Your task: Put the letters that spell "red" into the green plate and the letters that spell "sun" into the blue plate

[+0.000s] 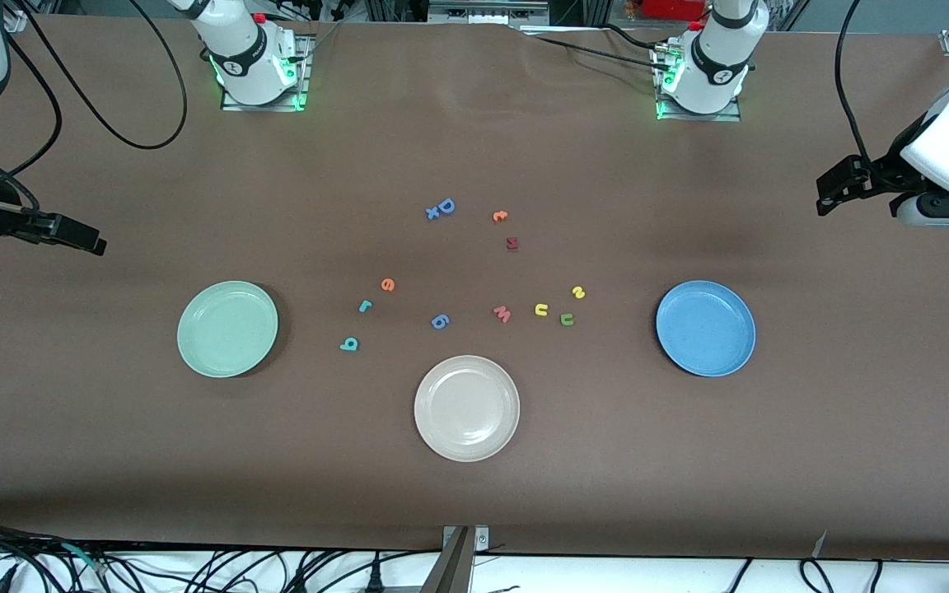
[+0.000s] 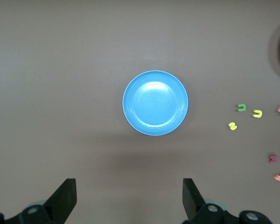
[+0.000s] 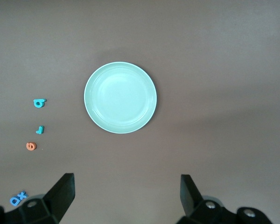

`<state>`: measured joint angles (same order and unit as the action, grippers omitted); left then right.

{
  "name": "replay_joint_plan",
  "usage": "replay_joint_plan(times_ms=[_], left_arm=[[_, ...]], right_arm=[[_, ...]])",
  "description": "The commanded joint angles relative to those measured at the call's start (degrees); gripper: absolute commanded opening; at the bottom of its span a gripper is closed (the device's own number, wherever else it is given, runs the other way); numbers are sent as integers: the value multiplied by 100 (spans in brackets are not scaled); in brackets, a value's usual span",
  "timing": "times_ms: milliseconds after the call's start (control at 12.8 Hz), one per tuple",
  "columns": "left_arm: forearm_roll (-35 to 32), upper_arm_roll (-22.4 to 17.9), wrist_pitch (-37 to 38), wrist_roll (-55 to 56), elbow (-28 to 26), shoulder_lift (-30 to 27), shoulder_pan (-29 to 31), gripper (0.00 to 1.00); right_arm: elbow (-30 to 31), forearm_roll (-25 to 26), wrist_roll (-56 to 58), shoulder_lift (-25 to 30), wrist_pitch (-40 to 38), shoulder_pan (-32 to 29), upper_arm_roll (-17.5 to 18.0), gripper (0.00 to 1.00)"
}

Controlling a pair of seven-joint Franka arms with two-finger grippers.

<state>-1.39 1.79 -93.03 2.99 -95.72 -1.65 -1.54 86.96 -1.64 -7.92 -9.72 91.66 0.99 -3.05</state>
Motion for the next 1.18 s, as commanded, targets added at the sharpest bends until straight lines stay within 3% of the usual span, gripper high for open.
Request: replay_joint_plan(times_ms=[0,470,862,1097], left_arm=[[183,23,22,-53,18,-20,-65,100],[183,163,57,-228,45,15,-31,100],[595,146,329,-887,106,-2,671,100],[535,198,321,-792,106,-11,647,100]], right_arm=[[58,-91,36,84,-52,-19,15,100],[31,-91,-8,76,-43,-11,24,100],[40,-91,1,84,-52,-11,15,100],[49,-91,-8,84,-52,-11,24,100]])
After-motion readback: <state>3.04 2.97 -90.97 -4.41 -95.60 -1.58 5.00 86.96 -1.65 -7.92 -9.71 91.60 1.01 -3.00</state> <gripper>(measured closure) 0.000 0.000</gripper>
